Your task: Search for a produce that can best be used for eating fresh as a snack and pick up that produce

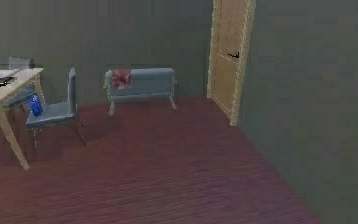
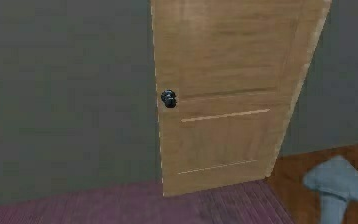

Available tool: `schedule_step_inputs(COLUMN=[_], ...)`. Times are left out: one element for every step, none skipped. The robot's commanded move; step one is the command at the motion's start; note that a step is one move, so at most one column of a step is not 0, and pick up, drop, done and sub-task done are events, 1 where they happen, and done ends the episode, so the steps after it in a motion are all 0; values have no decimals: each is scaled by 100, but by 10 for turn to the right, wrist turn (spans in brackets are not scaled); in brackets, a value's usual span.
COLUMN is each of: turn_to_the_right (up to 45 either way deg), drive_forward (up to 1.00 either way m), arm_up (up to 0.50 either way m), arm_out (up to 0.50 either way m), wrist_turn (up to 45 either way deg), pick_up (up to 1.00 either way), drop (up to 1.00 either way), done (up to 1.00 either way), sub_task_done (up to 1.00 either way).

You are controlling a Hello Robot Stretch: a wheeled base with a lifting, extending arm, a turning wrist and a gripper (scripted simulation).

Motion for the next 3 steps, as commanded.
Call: schedule_step_inputs(turn_to_the_right=[-450, -240, 0], drive_forward=[0, 0, 55], arm_up=[0, 0, 0], arm_out=[0, 0, 0], wrist_turn=[0, 0, 0], pick_up=[0, 0, 0], drop=[0, 0, 0], done=[0, 0, 0], sub_task_done=[0, 0, 0])
